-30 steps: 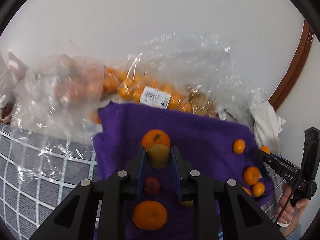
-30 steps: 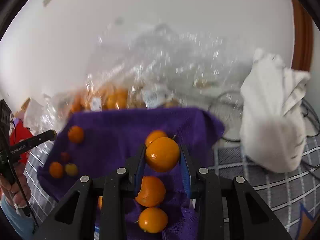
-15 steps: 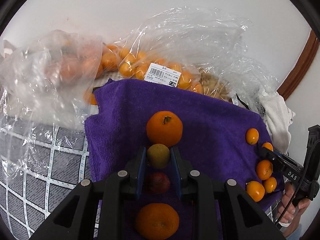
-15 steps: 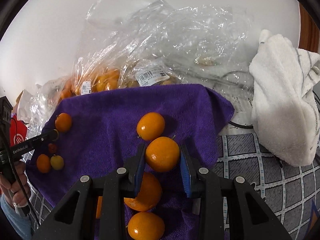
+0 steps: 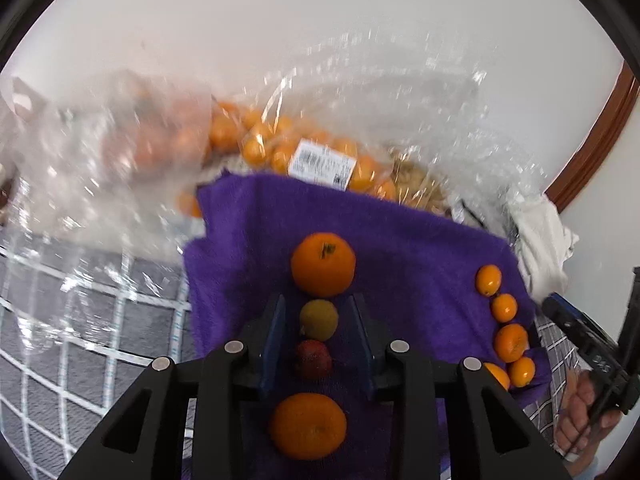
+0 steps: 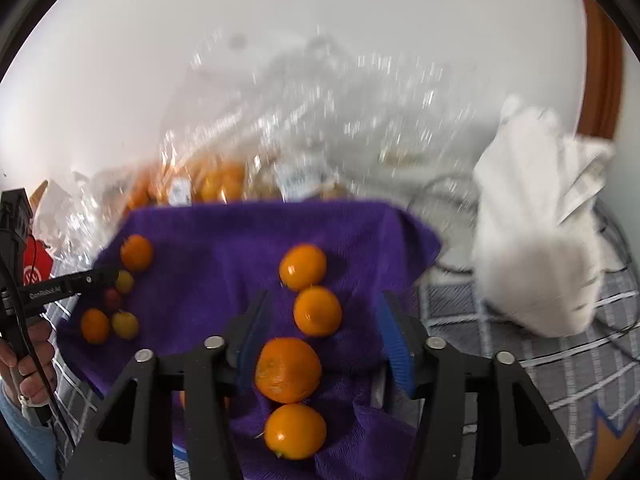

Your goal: Organize fruits

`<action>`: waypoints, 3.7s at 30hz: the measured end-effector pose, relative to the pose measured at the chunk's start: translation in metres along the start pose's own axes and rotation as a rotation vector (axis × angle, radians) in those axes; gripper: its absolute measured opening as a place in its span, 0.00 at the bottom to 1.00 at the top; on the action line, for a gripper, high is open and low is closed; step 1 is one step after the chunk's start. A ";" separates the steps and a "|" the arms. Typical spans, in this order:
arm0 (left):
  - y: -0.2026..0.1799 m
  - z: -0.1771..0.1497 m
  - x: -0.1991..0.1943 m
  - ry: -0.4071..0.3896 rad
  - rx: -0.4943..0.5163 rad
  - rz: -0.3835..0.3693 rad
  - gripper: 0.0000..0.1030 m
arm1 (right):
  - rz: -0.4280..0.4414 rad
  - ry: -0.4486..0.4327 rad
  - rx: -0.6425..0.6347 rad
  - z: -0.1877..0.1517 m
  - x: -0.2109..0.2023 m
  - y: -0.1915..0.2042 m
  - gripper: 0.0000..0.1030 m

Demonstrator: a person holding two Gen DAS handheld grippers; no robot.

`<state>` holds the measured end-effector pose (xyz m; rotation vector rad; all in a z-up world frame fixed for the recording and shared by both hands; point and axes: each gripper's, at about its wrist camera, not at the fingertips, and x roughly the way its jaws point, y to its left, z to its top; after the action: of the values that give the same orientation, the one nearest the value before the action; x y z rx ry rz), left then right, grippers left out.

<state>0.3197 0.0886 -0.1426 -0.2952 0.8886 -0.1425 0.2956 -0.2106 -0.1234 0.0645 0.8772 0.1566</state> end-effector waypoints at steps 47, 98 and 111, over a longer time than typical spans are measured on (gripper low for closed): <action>-0.126 -0.167 -0.250 -0.250 0.200 0.138 0.89 | -0.133 -0.171 0.053 -0.143 -0.296 0.048 0.98; -0.128 -0.169 -0.258 -0.282 0.192 0.141 0.90 | -0.139 -0.219 0.050 -0.143 -0.304 0.061 0.98; -0.128 -0.170 -0.261 -0.291 0.199 0.138 0.90 | -0.130 -0.228 0.059 -0.140 -0.305 0.062 0.98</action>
<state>0.0242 -0.0027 -0.0094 -0.0652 0.5977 -0.0570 -0.0107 -0.1999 0.0264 0.0783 0.6560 0.0010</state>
